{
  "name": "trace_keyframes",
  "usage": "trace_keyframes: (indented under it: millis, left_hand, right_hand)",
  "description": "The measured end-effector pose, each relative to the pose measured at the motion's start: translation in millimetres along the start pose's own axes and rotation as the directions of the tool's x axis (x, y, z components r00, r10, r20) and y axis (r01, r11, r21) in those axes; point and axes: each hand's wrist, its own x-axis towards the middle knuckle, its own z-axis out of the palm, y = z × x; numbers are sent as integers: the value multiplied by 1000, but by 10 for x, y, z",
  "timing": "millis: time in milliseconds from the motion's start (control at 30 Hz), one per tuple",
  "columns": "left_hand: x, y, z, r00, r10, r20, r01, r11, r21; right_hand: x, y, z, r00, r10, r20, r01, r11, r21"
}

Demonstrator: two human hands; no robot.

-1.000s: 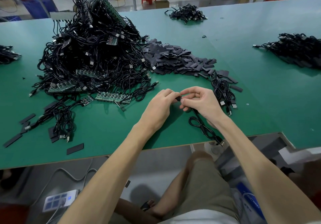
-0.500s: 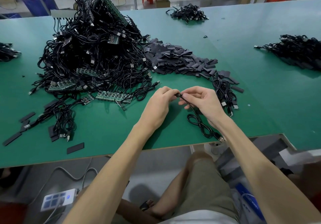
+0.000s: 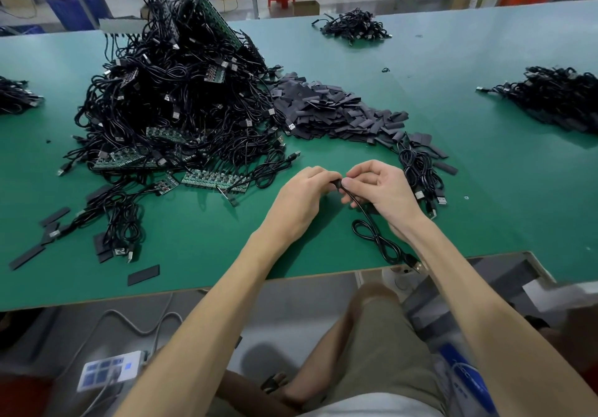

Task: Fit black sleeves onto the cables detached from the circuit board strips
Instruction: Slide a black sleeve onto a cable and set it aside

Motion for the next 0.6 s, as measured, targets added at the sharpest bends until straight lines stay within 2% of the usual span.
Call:
trace_keyframes:
  millis: [133,300,467,600]
  left_hand:
    - [12,-12,16,1000,-24,-6,24,999,-39]
    - [32,-43,-11,992,-92,-88,89,995,-39]
    - [47,-71,-38,965,-203,-163,172,967,-187]
    - [42,-108,-55,948,-249,-197,200,950,-239]
  right_hand:
    - [-2,-10,32,1000,-12,14,12,1000,-13]
    - [2,-1,38,1000,-14,0,14,997,-72]
    - [8,14,15,997,-35,-66,32,998,-49]
    - [10,22,20,997,-28,-69,24,998,-58]
